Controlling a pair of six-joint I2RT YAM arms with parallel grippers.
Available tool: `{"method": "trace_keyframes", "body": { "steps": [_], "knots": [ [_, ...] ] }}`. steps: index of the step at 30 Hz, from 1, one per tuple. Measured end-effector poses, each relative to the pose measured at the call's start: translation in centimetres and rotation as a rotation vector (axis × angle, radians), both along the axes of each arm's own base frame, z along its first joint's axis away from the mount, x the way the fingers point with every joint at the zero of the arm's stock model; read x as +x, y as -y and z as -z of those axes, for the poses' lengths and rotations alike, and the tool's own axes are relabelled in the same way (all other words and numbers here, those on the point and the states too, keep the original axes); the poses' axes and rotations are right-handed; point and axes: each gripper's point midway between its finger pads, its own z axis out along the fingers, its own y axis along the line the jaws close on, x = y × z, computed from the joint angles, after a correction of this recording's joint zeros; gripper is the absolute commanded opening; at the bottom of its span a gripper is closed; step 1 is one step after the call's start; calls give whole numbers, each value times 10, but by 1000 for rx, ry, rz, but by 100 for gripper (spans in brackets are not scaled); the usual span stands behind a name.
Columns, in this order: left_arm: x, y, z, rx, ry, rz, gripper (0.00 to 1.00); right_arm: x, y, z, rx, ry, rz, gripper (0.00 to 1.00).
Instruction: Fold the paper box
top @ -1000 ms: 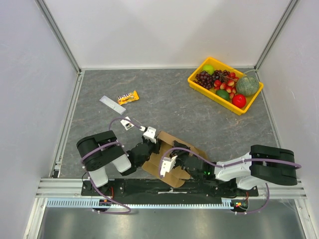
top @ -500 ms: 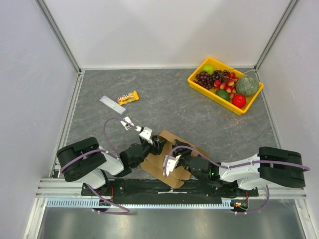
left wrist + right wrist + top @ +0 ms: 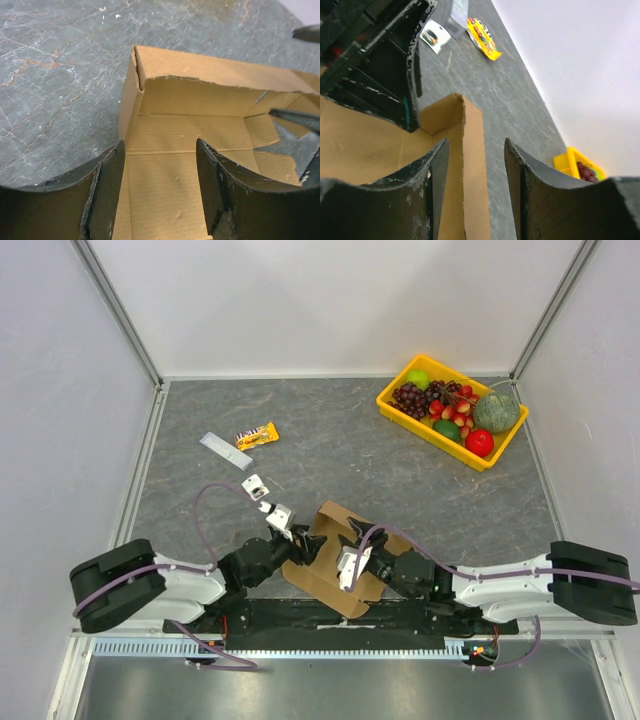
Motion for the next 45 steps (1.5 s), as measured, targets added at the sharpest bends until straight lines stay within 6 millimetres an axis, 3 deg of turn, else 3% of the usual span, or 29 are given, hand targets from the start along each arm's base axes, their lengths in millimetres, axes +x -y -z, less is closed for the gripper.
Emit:
{"method": "trace_keyframes", "body": {
  "steps": [4,8,9,12,15,26,31,45],
  "knots": [
    [-3,-1,-17,-54,3,-2,63,5,-7,-10,126,-126,-22,52],
    [-5,-4,-25,-74,2,-7,47,22,-14,-41,322,-248,6,46],
    [-5,-5,-25,-71,-2,-8,42,25,-16,-50,369,-274,8,40],
    [-7,-8,-24,-67,-14,-10,20,35,-22,-67,459,-343,27,0],
    [-9,-10,-21,-62,-32,-16,2,49,-27,-71,523,-419,101,0],
    [-10,-16,-18,-51,-54,-34,2,77,-20,-12,526,-569,291,0],
    [-10,-17,-15,-40,-60,-34,2,74,-23,8,491,-608,292,0],
    [-10,-18,-6,-10,-76,-40,2,56,-34,37,411,-696,209,0]
  ]
}}
